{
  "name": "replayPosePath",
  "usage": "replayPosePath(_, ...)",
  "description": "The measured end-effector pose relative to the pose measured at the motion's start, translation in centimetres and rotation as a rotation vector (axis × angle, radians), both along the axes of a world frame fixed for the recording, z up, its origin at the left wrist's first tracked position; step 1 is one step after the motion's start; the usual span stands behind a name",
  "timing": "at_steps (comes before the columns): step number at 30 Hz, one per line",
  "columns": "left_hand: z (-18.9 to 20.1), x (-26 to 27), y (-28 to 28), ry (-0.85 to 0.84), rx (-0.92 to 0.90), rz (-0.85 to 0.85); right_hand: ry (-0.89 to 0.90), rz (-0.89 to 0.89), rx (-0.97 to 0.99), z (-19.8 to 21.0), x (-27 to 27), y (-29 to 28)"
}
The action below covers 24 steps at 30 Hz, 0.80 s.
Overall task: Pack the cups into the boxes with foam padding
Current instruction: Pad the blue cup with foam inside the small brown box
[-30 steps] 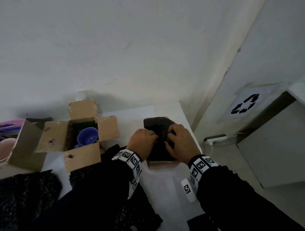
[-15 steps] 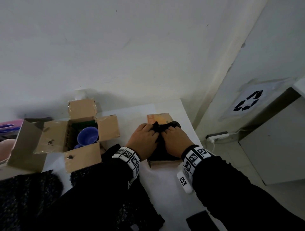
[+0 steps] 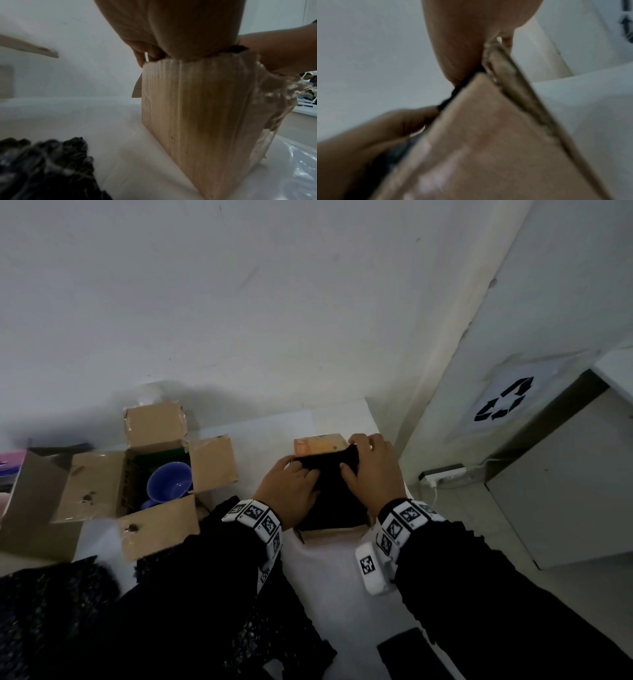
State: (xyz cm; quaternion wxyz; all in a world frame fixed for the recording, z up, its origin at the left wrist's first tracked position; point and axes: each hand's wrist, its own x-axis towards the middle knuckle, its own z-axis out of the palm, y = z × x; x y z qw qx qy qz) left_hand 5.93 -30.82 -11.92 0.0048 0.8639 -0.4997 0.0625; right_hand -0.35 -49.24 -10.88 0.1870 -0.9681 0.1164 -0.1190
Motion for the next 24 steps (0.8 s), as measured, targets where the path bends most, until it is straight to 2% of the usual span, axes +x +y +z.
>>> replayPosePath(2, -0.1, -0.3, 0.2, -0.039, -0.075, -0.004, -0.032, -0.022, 0.08, 0.1, 0.5, -0.3)
replayPosePath(4, -0.1, -0.6, 0.6, -0.093, -0.135, 0.016, -0.158, 0.032, 0.064, 0.2, 0.8, -0.3)
replayPosePath(6, -0.1, -0.7, 0.9, -0.102, -0.174, 0.033, -0.211, 0.12, 0.037, 0.1, 0.8, -0.1)
replayPosePath(11, 0.0, -0.6, 0.4, -0.077, -0.149, 0.009, -0.062, 0.364, -0.276, -0.8, 0.7, 0.6)
replayPosePath(15, 0.3, -0.7, 0.0, -0.101, -0.053, -0.001, 0.024, 0.372, -0.341, -1.4, 0.4, 1.5)
replayPosePath(24, 1.2, -0.3, -0.5, -0.085, 0.11, 0.11, 0.108, 0.37, -0.475, -1.1, 0.5, 1.6)
